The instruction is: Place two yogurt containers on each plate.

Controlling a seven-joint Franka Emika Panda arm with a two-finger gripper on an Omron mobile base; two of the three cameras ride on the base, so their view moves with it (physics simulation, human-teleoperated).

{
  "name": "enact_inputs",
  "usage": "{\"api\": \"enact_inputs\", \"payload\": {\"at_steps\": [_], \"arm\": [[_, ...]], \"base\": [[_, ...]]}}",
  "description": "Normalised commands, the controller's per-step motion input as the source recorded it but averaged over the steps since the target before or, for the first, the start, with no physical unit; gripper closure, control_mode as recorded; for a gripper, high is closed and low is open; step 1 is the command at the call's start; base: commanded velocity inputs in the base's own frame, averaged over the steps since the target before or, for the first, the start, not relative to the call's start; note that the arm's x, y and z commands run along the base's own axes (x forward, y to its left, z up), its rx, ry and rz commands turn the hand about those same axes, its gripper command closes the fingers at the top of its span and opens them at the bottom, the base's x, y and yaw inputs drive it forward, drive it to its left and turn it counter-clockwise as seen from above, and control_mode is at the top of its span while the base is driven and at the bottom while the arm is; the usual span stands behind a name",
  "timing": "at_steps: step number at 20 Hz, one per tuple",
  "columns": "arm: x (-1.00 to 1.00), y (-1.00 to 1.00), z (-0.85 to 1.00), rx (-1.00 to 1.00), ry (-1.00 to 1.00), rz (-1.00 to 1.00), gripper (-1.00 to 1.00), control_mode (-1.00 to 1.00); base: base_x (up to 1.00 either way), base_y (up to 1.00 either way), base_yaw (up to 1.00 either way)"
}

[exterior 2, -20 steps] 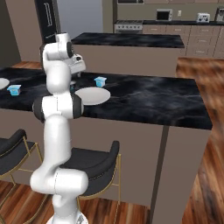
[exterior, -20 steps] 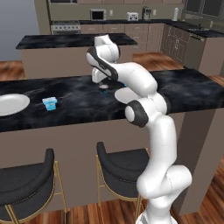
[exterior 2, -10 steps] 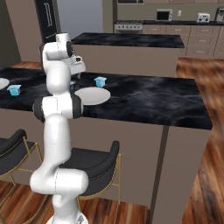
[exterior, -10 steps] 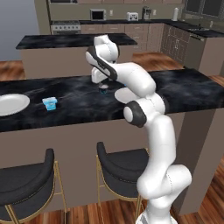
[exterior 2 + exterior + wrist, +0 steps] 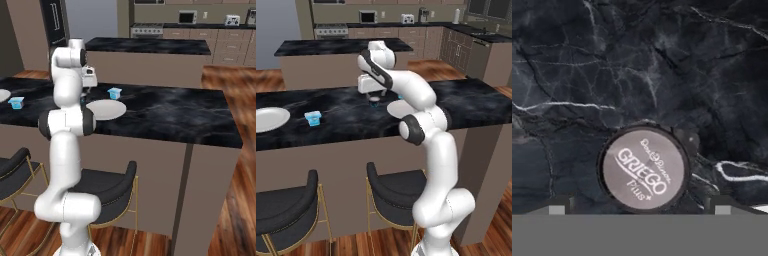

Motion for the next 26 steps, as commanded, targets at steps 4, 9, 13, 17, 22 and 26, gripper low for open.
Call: {"api": "enact_inputs", "payload": {"at_steps": [4,9,13,17,22,26], "arm": [[-0.51,-0.05,0.00,0.12,-0.14,-0.18,-1.00,-1.00],[-0.03,0.01,-0.10,0.00,-0.20,-0.12,-1.00,-1.00],[0.07,0.02,-0.13,-0.06,-0.14,-0.02,-1.00,-1.00],[0.24,0.03,-0.11,-0.01,-0.03,0.00,-1.00,-1.00],[0.35,0.00,-0.06,0.00,0.15,0.00,-1.00,-1.00],[0.36,0.00,0.00,0.00,0.21,0.00,-1.00,-1.00]], "base": [[0.00,0.00,0.00],[0.00,0.00,0.00],[0.00,0.00,0.00],[0.00,0.00,0.00],[0.00,0.00,0.00],[0.00,0.00,0.00]]}}
